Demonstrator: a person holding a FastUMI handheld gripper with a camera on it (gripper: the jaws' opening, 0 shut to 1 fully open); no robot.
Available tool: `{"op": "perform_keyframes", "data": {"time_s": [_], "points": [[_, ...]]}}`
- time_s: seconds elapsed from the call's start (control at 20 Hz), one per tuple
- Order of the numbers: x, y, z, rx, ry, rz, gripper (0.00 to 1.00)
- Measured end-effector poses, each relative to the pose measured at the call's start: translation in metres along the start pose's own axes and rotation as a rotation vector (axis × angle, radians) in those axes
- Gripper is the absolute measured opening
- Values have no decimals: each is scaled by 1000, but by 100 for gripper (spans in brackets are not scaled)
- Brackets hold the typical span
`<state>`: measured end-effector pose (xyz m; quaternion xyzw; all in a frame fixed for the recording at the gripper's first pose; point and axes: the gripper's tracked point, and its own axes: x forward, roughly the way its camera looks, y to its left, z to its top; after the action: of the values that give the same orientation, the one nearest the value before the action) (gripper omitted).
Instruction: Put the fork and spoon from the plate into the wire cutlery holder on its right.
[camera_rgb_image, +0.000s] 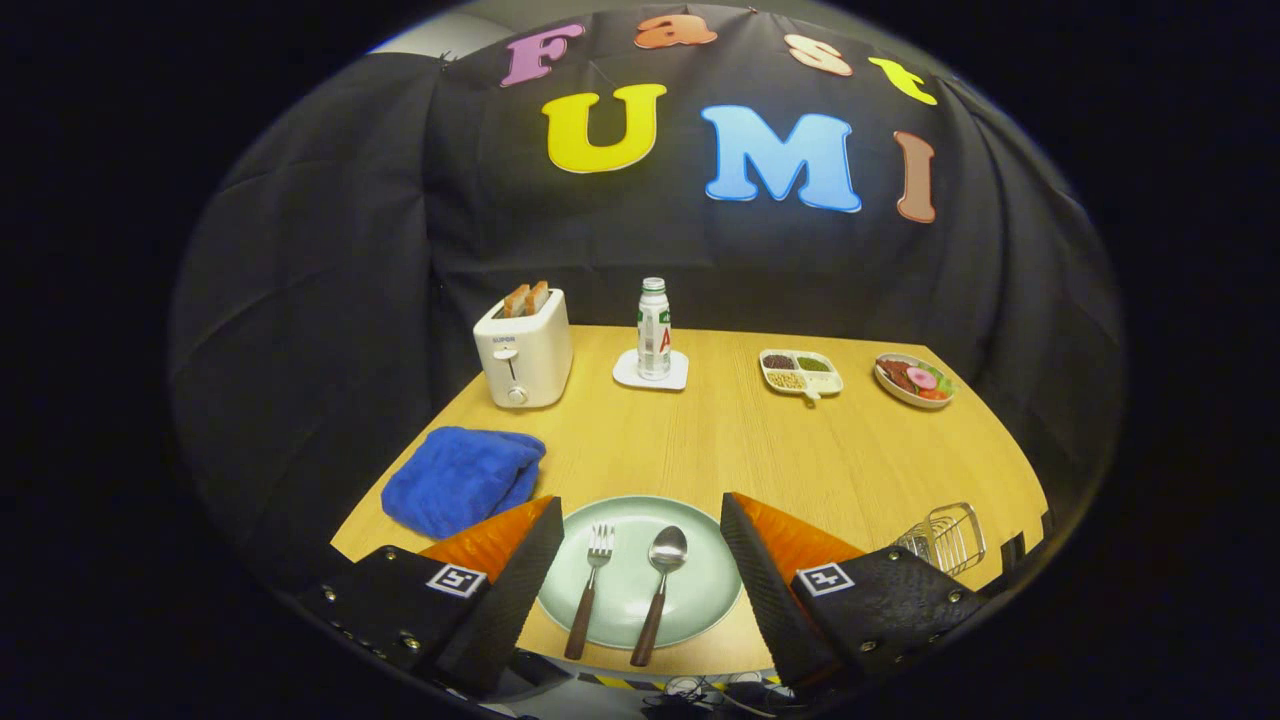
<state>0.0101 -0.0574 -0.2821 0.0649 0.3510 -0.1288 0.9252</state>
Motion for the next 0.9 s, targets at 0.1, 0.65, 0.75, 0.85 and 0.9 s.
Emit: {"op": "perform_keyframes", "data": {"time_s": [0.1, 0.65, 0.75, 0.85, 0.9], "points": [[11, -4, -13, 15, 37, -15, 97], [57, -10, -99, 53, 311, -48, 97], [63, -5, -115, 60, 369, -35, 94], [68, -2, -126, 55, 403, -17, 92], [70, -1, -131, 50, 424, -15, 92]]}}
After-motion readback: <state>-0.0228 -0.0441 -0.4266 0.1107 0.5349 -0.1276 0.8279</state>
